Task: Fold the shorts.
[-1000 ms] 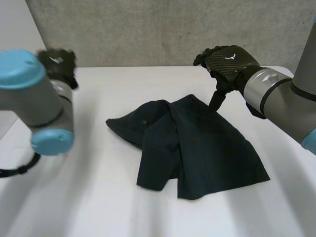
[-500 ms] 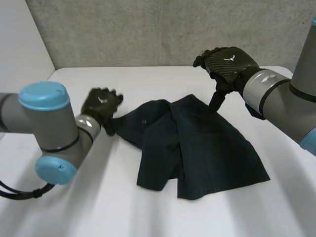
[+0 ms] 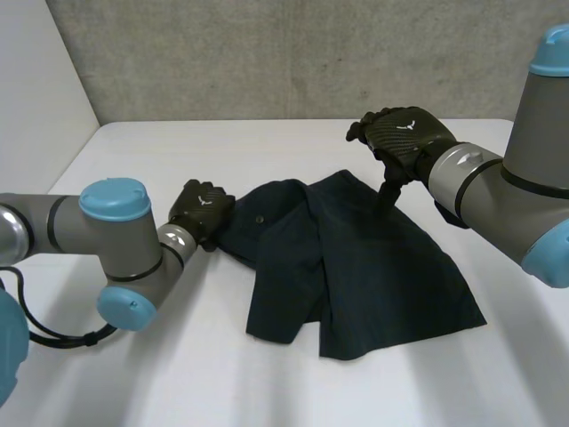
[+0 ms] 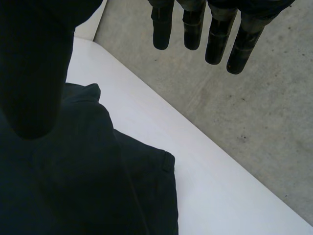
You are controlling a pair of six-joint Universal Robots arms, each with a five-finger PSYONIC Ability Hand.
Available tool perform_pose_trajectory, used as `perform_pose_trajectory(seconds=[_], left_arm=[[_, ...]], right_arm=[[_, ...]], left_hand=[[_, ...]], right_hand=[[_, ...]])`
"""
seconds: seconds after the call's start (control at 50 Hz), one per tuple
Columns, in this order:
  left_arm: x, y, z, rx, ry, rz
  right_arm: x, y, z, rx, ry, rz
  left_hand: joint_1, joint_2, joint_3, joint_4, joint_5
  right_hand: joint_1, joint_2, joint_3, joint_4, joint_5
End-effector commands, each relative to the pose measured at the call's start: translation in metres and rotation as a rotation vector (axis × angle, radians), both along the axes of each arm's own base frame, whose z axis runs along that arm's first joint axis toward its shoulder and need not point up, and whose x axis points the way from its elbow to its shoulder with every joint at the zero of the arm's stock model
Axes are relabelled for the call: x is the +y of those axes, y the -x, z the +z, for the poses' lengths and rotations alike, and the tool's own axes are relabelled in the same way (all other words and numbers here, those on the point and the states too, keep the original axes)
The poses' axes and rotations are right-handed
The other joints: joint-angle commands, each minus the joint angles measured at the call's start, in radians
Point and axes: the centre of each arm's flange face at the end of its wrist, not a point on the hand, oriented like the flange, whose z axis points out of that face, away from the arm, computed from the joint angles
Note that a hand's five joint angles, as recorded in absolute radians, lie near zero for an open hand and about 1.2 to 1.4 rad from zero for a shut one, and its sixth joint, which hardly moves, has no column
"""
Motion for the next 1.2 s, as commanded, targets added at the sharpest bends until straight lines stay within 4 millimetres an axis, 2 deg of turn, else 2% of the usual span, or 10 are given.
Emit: perform_pose_trajectory(seconds=[0.02,0.1,0.24,0.36,0.56,0.72,0.8,0.82,1.04,1.2], left_arm=[[-0.018,0.008,-0.002,0.014,0.059,0.019],[-0.04,-0.002,0.02,0.054,0.201,0.163],[-0.09,-0.054,0.109,0.216,0.548,0.48],[-0.078,-0.03,0.16,0.341,0.638,0.249],[-0.007,0.057,0.144,0.476,0.468,-0.175],[0.068,0.096,0.076,0.389,0.209,-0.395],[0.125,0.111,0.051,0.281,0.093,-0.483],[0.131,0.112,0.052,0.261,0.093,-0.493],[0.106,0.046,0.107,0.154,0.118,-0.065],[0.136,0.001,0.105,0.177,-0.076,0.144]], right_arm=[[-0.002,-0.001,-0.007,0.008,-0.015,0.001],[-0.003,-0.001,-0.01,0.013,-0.021,-0.001],[-0.003,-0.002,-0.009,0.01,-0.018,0.001],[-0.002,-0.002,-0.008,0.009,-0.016,0.004],[-0.004,0.003,0.004,0.001,0.015,-0.036],[-0.008,0.01,0.012,-0.004,0.041,-0.087],[-0.014,0.018,0.016,-0.006,0.05,-0.113],[-0.014,0.019,0.016,-0.005,0.053,-0.114],[-0.015,0.022,0.022,0.046,0.063,-0.079],[0.02,0.024,-0.021,0.298,-0.1,0.084]], left_hand=[[0.766,0.767,0.773,0.769,0.774],[0.766,0.767,0.773,0.769,0.774],[0.766,0.767,0.773,0.769,0.774],[0.766,0.767,0.773,0.769,0.774],[0.766,0.767,0.773,0.769,0.774],[0.766,0.767,0.773,0.769,0.774],[-0.338,-0.337,-0.331,-0.336,-0.33],[-0.36,-0.36,-0.354,-0.358,-0.353],[-0.402,-0.401,-0.395,-0.4,-0.394],[-0.343,-0.343,-0.337,-0.341,-0.336]], right_hand=[[-0.034,-0.055,-0.039,-0.064,-0.071],[-0.034,-0.055,-0.039,-0.064,-0.071],[-0.034,-0.055,-0.039,-0.064,-0.071],[-0.034,-0.055,-0.039,-0.064,-0.071],[-0.034,-0.055,-0.039,-0.064,-0.071],[-0.034,-0.055,-0.039,-0.064,-0.071],[-0.034,-0.055,-0.039,-0.064,-0.071],[-0.034,-0.055,-0.039,-0.064,-0.071],[-0.034,-0.055,-0.039,-0.064,-0.071],[-0.034,-0.055,-0.039,-0.064,-0.071]])
